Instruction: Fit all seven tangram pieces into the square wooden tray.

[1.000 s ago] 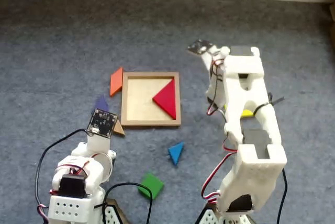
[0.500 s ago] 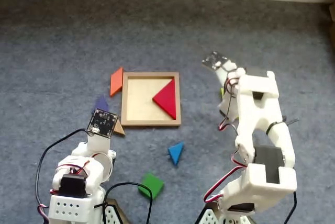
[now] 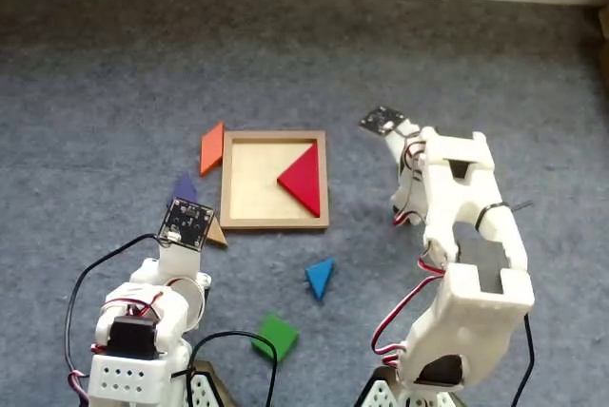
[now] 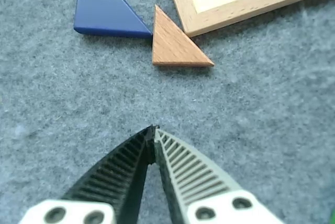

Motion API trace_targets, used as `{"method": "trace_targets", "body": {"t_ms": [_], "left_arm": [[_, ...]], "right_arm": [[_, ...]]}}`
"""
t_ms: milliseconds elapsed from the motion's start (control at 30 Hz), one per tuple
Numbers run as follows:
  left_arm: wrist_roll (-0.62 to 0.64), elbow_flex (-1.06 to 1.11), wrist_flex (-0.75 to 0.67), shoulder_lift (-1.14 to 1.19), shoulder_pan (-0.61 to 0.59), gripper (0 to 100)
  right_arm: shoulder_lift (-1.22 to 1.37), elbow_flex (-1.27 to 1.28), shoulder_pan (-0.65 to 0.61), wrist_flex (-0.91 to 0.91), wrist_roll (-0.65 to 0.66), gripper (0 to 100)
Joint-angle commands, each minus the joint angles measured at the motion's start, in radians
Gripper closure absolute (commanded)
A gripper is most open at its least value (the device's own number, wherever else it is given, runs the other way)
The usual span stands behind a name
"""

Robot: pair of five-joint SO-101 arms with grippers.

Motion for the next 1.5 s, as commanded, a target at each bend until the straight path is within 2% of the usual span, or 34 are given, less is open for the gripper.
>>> {"method": "trace_targets", "body": {"t_ms": [0,167,233,400,600,733,867,1067,1467], "left_arm": [[-0.008,0.021,0.005,-0.004,-0.012,99],[-0.008,0.021,0.005,-0.004,-0.012,99],[-0.008,0.021,0.005,-0.004,-0.012,99],[-0.008,0.021,0.005,-0.004,-0.012,99],[-0.008,0.021,0.005,-0.004,-0.012,99],[-0.008,0.021,0.005,-0.004,-0.012,99],[-0.008,0.021,0.005,-0.004,-0.012,99],[-0.008,0.021,0.005,-0.004,-0.012,99],[-0.008,0.021,0.005,-0.004,-0.012,99]], "right_arm": [[0.042,-0.081,0.038,-0.018,0.012,61.8],[0.047,-0.110,0.070,0.010,0.012,78.3],[0.047,-0.125,0.071,0.042,0.012,81.5],[0.044,-0.196,0.068,0.142,0.012,82.0],[0.044,-0.414,0.033,0.360,0.012,82.1],[0.044,-0.550,-0.028,0.496,0.005,82.1],[0.044,-0.645,-0.114,0.558,0.005,82.1],[0.050,-0.682,-0.288,0.547,0.005,82.1],[0.104,-0.593,-0.545,0.147,0.009,82.1]]}}
